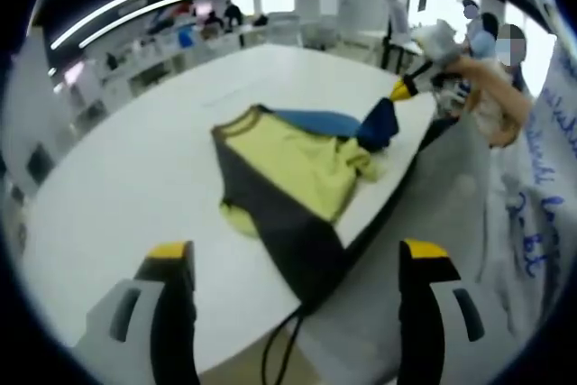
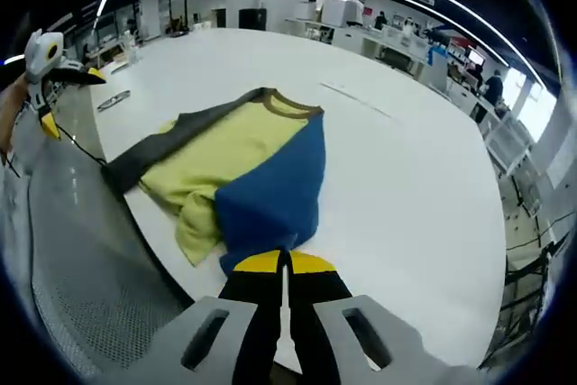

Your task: Fold the garment on the visible template until the final outline fits inside the template.

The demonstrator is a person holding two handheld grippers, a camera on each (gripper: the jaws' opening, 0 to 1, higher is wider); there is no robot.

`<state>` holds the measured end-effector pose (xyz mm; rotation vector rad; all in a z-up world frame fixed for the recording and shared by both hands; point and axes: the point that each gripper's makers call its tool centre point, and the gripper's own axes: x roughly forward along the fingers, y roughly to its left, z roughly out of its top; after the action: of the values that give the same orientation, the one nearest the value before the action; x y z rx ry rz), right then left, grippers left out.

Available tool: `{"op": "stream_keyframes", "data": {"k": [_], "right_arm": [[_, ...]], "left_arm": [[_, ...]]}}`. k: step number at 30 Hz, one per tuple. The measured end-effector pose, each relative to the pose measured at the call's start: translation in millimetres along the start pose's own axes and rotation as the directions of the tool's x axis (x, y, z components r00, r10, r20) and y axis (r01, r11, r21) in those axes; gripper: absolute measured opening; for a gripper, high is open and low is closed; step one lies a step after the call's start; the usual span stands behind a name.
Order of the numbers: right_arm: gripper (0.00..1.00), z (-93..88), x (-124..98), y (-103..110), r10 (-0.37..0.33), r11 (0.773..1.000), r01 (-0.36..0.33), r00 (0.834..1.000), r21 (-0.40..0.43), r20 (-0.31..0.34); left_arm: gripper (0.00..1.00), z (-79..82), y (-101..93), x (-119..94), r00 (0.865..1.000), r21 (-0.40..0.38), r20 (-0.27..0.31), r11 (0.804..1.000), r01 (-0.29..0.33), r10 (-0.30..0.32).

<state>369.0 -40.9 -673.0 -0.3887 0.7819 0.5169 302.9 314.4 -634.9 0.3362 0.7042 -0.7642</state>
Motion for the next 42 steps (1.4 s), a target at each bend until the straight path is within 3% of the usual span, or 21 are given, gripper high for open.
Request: {"op": "stream_keyframes", "data": {"k": [6, 21, 42], "right_arm": [[0.02, -14.6, -4.9, -25.5, -0.054, 0.998, 0.055, 0.998, 0.040, -0.016], [0.02, -87.2, 0.4, -101.3, -0.160, 0.978, 0.178, 0.976, 0.112, -0.151], [0.02, -136.2, 1.6, -183.9, -0.282, 0.937, 0.318, 0.933, 0.144, -0.222]], "left_arm": [[0.89, 0.3, -2.4, -0.8, 1.000, 0.000, 0.000, 1.000, 0.000, 0.000], [0.89, -3.3, -4.4, -0.9, 1.000, -0.015, -0.015, 1.000, -0.009, 0.008], [0.88, -10.6, -4.9, -1.7, 0.999, -0.029, -0.023, 0.999, -0.024, 0.023]]}}
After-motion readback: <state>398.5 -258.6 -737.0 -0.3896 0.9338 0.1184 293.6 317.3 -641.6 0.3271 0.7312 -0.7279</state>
